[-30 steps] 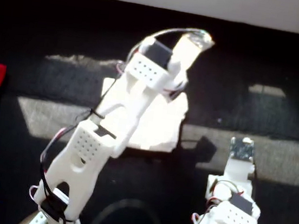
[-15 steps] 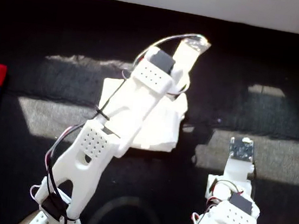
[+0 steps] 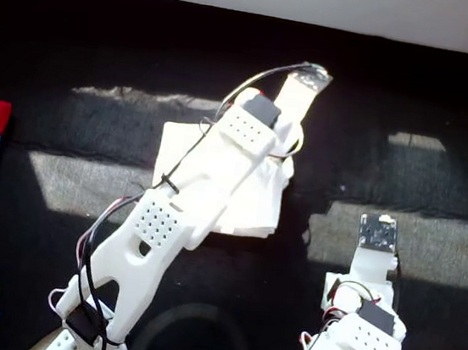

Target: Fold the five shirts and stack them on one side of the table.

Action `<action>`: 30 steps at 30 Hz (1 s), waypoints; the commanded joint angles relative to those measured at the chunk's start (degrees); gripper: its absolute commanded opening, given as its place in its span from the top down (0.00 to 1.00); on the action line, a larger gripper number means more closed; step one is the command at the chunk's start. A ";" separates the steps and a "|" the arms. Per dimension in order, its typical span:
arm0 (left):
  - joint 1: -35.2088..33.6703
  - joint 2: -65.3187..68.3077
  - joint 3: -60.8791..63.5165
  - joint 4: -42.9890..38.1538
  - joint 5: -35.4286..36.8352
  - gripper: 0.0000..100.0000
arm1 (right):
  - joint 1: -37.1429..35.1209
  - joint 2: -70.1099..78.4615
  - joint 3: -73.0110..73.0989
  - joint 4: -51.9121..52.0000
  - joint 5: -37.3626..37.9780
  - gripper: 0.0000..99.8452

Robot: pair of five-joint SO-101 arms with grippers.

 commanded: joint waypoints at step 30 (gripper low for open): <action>9.63 -30.37 39.60 7.38 5.19 0.99 | 0.48 -0.13 1.10 -0.84 0.26 0.99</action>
